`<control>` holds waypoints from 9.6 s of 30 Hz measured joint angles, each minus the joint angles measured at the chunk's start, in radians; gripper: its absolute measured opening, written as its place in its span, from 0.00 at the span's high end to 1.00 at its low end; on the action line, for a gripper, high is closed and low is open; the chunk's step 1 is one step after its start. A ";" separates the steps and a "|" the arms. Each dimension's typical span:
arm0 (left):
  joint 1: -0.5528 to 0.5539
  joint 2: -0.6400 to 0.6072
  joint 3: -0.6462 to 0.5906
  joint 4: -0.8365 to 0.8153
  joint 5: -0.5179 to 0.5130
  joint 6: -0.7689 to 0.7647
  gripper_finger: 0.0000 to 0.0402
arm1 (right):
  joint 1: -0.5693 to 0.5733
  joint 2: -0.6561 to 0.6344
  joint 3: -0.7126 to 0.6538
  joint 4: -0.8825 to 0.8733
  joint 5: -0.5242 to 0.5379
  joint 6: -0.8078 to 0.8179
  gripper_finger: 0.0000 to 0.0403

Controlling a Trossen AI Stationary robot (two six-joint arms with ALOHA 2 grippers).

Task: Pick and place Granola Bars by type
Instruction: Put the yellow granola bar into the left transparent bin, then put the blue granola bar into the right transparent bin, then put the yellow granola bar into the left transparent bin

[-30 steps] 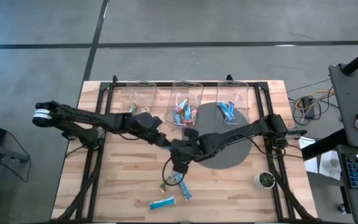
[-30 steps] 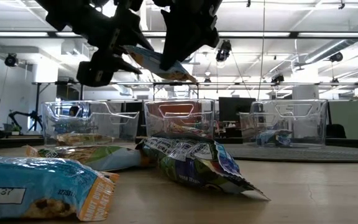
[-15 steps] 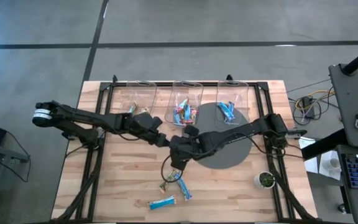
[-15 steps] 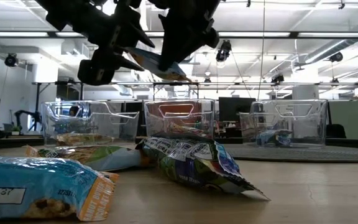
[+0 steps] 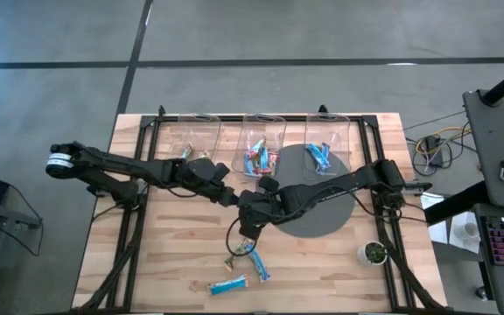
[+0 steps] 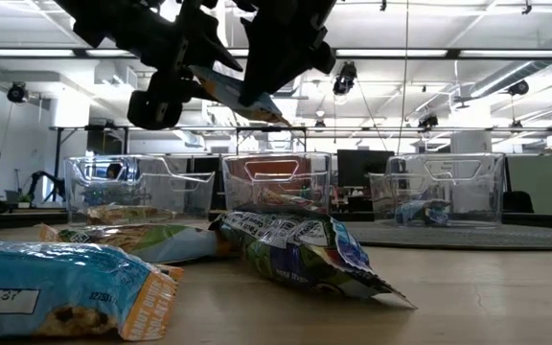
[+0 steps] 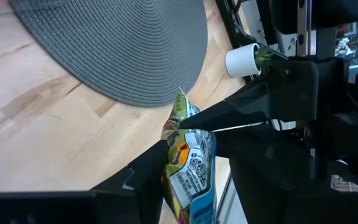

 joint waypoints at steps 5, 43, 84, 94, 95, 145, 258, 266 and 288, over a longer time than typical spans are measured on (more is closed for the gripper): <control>0.000 0.000 0.000 -0.009 -0.004 0.012 0.63 | -0.005 0.000 0.000 0.004 0.000 0.001 0.92; 0.151 -0.243 0.213 -0.622 -0.794 0.422 0.90 | 0.005 -0.053 0.000 -0.373 0.162 0.315 0.39; 0.064 -0.273 0.145 -0.561 -0.891 0.360 0.68 | -0.005 -0.048 -0.011 -0.370 0.126 0.237 0.43; -0.196 -0.257 0.162 -0.544 -0.878 0.253 0.68 | -0.033 -0.048 -0.021 -0.358 -0.086 0.234 0.43; -0.215 -0.251 0.159 -0.544 -0.872 0.235 0.68 | -0.034 -0.048 -0.026 -0.351 -0.099 0.241 0.43; -0.530 -0.026 0.066 -0.340 -0.687 -0.033 0.68 | 0.261 0.020 -0.155 0.077 -0.335 1.000 0.43; -0.498 -0.027 0.002 -0.335 -0.861 -0.130 0.68 | -0.514 -0.666 -0.679 -0.329 0.128 0.607 0.66; -0.464 -0.027 0.002 -0.336 -0.856 -0.152 0.68 | -0.421 -0.666 -0.727 -0.123 0.055 0.551 0.57; -0.401 -0.027 0.001 -0.336 -0.590 -0.055 0.68 | -0.006 -0.416 -0.769 0.737 -0.288 0.440 0.58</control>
